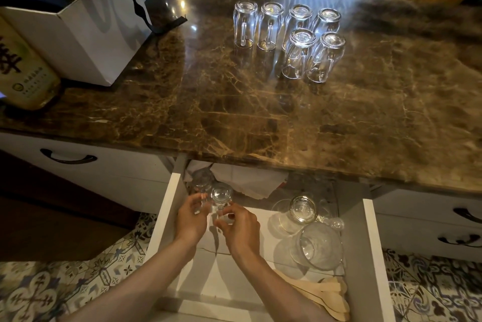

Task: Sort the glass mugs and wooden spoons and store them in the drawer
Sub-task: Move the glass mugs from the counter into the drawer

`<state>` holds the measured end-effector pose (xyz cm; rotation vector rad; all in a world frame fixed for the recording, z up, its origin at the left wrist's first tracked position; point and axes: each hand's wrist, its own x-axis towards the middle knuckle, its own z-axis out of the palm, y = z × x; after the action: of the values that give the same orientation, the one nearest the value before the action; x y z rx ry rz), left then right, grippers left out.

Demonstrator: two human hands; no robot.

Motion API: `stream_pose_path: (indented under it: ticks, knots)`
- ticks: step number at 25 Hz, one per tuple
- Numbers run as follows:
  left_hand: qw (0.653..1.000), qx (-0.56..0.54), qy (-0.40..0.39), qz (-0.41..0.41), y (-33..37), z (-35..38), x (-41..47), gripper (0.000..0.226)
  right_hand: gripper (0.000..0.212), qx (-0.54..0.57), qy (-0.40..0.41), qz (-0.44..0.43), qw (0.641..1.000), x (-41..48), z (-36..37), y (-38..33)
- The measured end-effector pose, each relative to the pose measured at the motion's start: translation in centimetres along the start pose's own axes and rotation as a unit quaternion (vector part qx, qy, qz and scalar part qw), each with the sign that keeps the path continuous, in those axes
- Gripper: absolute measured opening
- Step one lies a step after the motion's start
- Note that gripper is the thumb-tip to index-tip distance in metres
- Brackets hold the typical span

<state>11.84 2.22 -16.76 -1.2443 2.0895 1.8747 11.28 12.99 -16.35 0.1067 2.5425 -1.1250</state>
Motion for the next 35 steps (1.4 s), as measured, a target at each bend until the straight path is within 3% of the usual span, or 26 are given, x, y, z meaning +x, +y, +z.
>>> stream_pose_path:
  ticks: [2, 6, 10, 13, 17, 24, 30, 35]
  knots:
    - [0.998, 0.014, -0.057, -0.037, 0.8, -0.6, -0.1, 0.017, 0.028, -0.021, -0.061, 0.024, 0.998, 0.5, -0.8, -0.1]
    - [0.988, -0.019, -0.135, -0.071, 3.3, -2.5, -2.5, 0.052, 0.070, -0.021, -0.245, 0.082, 0.966, 0.9, -4.2, -0.8]
    - [0.976, 0.045, -0.214, -0.016, 7.2, -4.4, -5.4, 0.039, 0.058, -0.016, -0.291, -0.002, 0.957, 0.2, -10.3, -2.8]
    - [0.948, 0.109, -0.293, 0.062, 11.0, -5.0, -6.8, 0.028, 0.049, 0.062, -0.304, -0.048, 0.949, 0.0, -15.8, -4.7]
    - [0.944, 0.077, -0.278, 0.159, 15.3, -4.0, -7.4, 0.026, 0.035, 0.185, -0.216, -0.099, 0.953, 1.3, -20.6, -5.9]
    - [0.937, -0.008, -0.252, 0.241, 20.2, 2.1, -5.3, 0.018, 0.016, 0.334, 0.014, -0.133, 0.933, 6.5, -24.1, -6.6]
    - [0.933, -0.061, -0.200, 0.292, 22.9, 8.6, -2.2, 0.014, 0.014, 0.363, 0.145, -0.116, 0.913, 10.4, -24.4, -7.8]
    - [0.942, -0.033, -0.146, 0.300, 24.0, 11.8, 0.1, 0.028, 0.021, 0.325, 0.226, -0.098, 0.913, 13.0, -24.7, -8.0]
